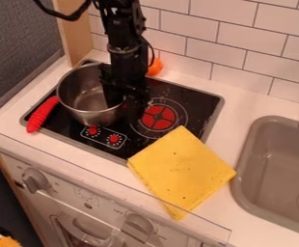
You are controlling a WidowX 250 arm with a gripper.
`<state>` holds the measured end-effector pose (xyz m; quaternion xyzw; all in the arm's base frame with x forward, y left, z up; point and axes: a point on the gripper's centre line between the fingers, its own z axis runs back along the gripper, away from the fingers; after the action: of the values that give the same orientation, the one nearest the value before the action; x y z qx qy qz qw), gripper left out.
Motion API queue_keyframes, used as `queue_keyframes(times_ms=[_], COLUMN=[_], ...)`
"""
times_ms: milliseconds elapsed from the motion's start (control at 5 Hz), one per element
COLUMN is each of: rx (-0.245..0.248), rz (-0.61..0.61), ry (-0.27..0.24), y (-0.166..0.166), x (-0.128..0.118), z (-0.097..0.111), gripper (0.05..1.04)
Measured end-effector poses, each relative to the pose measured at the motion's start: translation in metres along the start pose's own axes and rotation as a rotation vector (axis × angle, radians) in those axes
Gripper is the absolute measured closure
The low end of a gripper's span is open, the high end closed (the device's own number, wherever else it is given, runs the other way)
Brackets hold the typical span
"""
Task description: Move the silver pot to the upper right side of the stove
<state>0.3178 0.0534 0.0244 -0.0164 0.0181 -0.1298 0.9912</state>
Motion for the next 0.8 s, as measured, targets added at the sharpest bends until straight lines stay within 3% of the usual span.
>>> queue_keyframes(times_ms=[200, 400, 600, 800], rx=[0.006, 0.02, 0.041, 0.055], rz=[0.008, -0.006, -0.004, -0.053], ry=[0.018, 0.013, 0.0, -0.003], y=[-0.001, -0.004, -0.01, -0.028], x=[-0.002, -0.001, 0.002, 0.008], z=[0.001, 0.007, 0.014, 0.027], gripper=[0.749, 0.913, 0.989, 0.995])
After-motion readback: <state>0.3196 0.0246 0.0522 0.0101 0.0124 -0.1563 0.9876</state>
